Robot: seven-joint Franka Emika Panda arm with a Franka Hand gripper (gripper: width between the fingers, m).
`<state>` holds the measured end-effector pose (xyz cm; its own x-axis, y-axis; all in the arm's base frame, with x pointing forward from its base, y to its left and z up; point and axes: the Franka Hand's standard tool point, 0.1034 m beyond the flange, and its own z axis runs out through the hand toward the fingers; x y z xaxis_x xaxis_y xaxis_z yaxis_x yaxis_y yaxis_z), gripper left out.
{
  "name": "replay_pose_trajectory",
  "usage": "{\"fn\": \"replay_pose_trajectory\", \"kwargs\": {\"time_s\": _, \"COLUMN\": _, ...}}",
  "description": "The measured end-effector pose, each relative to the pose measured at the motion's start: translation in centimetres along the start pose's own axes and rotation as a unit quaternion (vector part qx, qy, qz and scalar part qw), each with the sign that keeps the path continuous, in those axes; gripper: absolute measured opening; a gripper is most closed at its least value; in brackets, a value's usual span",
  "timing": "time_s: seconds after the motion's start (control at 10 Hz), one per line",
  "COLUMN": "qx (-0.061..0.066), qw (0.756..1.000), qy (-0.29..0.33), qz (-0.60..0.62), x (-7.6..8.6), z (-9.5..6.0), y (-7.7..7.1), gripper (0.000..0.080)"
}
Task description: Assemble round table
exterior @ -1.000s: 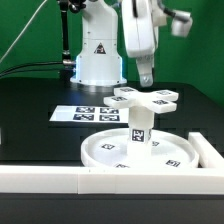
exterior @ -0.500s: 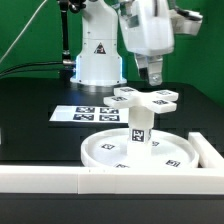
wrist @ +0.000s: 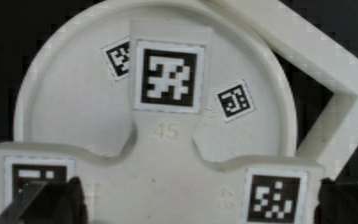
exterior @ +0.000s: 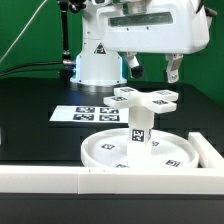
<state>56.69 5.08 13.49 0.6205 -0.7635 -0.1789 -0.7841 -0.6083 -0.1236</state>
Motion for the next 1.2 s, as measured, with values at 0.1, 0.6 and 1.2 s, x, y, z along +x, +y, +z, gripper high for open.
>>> {"fn": "replay_pose_trajectory", "kwargs": {"time_s": 0.1, "qx": 0.000, "qw": 0.999, "qy": 0.000, "qz": -0.038, "x": 0.04, "z": -0.01, "y": 0.03, "gripper": 0.0649}}
{"fn": "replay_pose_trajectory", "kwargs": {"time_s": 0.6, "qx": -0.063, "qw": 0.936, "qy": 0.015, "qz": -0.345, "x": 0.00, "z": -0.30, "y": -0.39, "gripper": 0.0649}}
{"fn": "replay_pose_trajectory", "kwargs": {"time_s": 1.2, "qx": -0.075, "qw": 0.850, "qy": 0.006, "qz": -0.521, "x": 0.17, "z": -0.22, "y": -0.27, "gripper": 0.0649}}
